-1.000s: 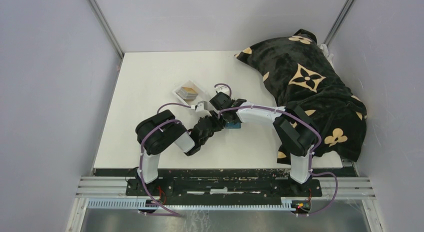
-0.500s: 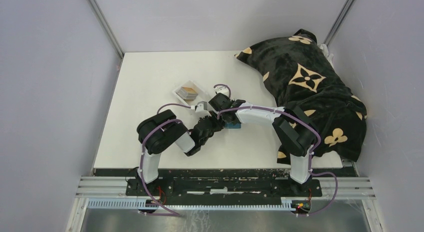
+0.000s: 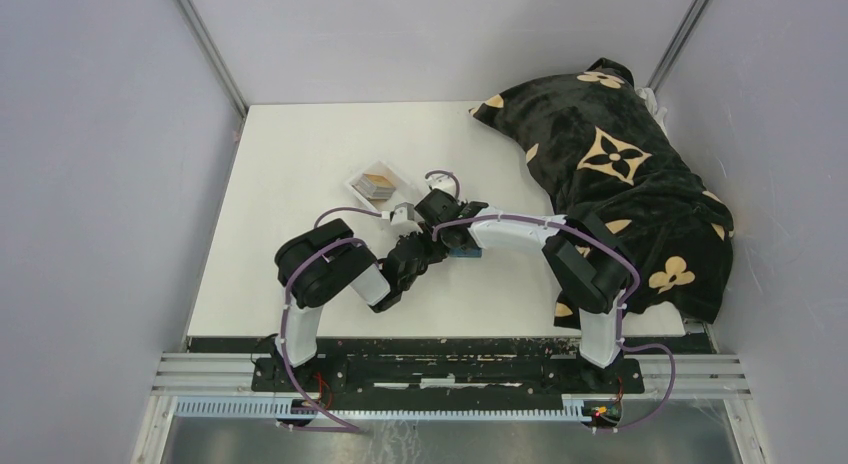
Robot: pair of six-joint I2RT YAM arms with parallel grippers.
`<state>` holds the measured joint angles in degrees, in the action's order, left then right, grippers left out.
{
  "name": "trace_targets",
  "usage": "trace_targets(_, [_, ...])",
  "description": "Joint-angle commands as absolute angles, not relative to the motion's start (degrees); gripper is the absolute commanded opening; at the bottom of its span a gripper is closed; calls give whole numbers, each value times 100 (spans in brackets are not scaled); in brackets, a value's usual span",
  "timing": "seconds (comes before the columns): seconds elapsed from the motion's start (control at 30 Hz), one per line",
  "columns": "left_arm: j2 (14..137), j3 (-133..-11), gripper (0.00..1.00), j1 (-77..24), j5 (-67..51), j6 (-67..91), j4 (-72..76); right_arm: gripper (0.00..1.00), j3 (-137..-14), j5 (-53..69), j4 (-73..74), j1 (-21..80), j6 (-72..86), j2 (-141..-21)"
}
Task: Put the credit cards into the card holder
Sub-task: Close the card holder at the center of the board.
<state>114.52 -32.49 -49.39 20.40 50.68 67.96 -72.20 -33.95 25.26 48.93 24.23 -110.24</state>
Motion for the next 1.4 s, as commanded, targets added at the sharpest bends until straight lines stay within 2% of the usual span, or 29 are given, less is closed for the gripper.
trace_targets(0.0, [11566,-3309,27,-5040,1831,4816,6978,10,-7361,-3124,2471,5077,2661,-11131])
trace_targets(0.73, [11634,-3288,23,-5132,1855,4808,7110,11,-7324,-2994,2452,5177,2845,-11459])
trace_targets(1.37, [11512,-3290,23,-5146,1894,4678,7003,5,-5970,-3461,1765,5197,3656,-11125])
